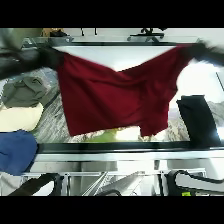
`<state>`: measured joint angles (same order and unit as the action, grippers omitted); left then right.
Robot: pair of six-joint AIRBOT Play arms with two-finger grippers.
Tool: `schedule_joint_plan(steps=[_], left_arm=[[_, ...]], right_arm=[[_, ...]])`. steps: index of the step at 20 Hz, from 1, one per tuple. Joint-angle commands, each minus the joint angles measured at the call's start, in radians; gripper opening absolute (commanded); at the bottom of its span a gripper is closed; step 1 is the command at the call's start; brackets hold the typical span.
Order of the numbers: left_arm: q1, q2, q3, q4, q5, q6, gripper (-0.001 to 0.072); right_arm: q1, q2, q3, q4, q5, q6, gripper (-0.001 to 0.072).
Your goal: Fold the shirts.
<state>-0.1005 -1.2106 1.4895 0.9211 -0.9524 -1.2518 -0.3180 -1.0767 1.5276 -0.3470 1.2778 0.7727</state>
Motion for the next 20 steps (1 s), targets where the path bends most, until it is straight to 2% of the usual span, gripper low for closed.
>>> schedule_joint_plan(steps=[1,2,3,4,5,6,8,11,14,16,20], left_arm=[[-0.014,-0.221,-0.099,0.003,0.084,0.041,0.0013],[-0.002,-0.280,-0.110,0.002,0.140,0.058,0.0013],[0.008,-0.325,-0.110,0.000,0.177,0.057,0.0016],[0.026,-0.365,-0.091,0.000,0.170,0.057,0.0109],[0.050,-0.396,-0.058,-0.001,0.135,0.055,0.0566],[0.074,-0.422,-0.012,0.000,0.076,0.026,0.0690],[0.138,-0.444,0.071,0.002,-0.085,-0.012,0.0690],[0.223,-0.443,0.113,0.004,-0.314,-0.072,0.0689],[0.255,-0.443,-0.006,0.004,-0.467,-0.096,0.0689],[0.246,-0.439,-0.144,0.005,-0.470,-0.095,0.0689],[0.226,-0.438,-0.327,0.040,-0.376,-0.096,0.0688]], right_arm=[[0.109,-0.185,-0.182,-0.180,-0.259,-0.027,0.0019],[0.114,-0.254,-0.180,-0.177,-0.316,-0.029,0.0028],[0.115,-0.314,-0.171,-0.161,-0.354,-0.029,0.0177],[0.112,-0.360,-0.149,-0.154,-0.364,-0.029,0.0345],[0.106,-0.384,-0.126,-0.157,-0.354,-0.029,0.0368],[0.093,-0.388,-0.107,-0.175,-0.343,-0.029,0.0368],[0.054,-0.365,-0.076,-0.250,-0.290,-0.014,0.0368],[-0.045,-0.319,-0.069,-0.423,-0.174,0.082,0.0368],[-0.128,-0.346,-0.069,-0.507,-0.040,0.119,0.0362],[-0.153,-0.385,-0.069,-0.507,0.013,0.122,0.0362],[-0.141,-0.455,-0.069,-0.506,0.047,0.117,0.0362]])
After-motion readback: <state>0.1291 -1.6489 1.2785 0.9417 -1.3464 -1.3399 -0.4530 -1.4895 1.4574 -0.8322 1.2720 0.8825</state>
